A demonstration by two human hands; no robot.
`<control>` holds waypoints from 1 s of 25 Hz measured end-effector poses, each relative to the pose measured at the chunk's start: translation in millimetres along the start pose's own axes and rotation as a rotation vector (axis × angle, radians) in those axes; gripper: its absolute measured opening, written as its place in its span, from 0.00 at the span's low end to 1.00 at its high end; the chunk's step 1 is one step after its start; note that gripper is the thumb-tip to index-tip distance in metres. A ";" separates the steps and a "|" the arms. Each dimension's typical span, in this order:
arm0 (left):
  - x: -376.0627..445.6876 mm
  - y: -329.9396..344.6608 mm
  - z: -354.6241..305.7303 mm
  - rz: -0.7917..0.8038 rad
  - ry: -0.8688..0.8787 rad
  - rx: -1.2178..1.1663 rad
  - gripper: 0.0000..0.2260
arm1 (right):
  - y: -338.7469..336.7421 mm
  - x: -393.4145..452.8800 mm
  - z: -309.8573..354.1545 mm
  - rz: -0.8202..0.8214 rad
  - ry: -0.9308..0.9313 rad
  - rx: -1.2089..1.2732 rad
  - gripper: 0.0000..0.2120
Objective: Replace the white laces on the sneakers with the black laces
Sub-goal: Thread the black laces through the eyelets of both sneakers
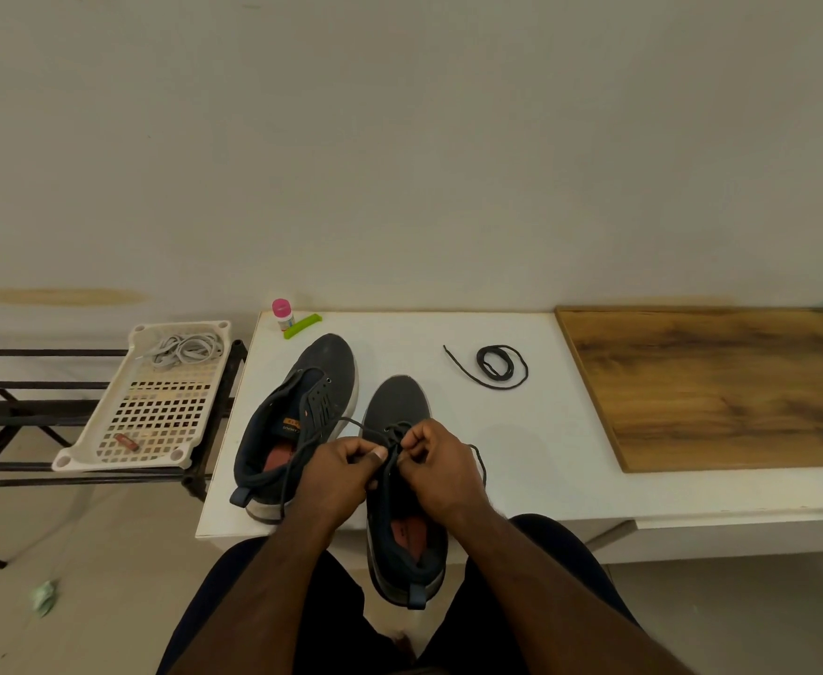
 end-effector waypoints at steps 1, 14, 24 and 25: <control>0.5 1.2 0.9 0.014 -0.011 -0.006 0.08 | -0.4 -0.2 0.3 -0.003 -0.001 -0.003 0.09; 2.7 3.4 -0.7 0.024 0.034 0.101 0.05 | -1.5 -38.7 33.0 -0.004 -0.293 -0.274 0.11; -6.8 -3.6 -9.0 -0.045 0.051 0.098 0.07 | 22.7 -59.1 32.1 0.058 -0.329 -0.338 0.23; -10.2 -7.8 -16.5 -0.092 0.086 0.124 0.07 | 21.0 -58.6 31.5 0.050 -0.313 -0.334 0.22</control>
Point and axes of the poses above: each hand's wrist, its own x-axis towards the middle knuckle, its own y-axis out of the palm, z = x × y, the point moved 10 cm from there along x, towards the middle knuckle, and after that the axes turned 4 degrees about -x, right-handed, at the moved point
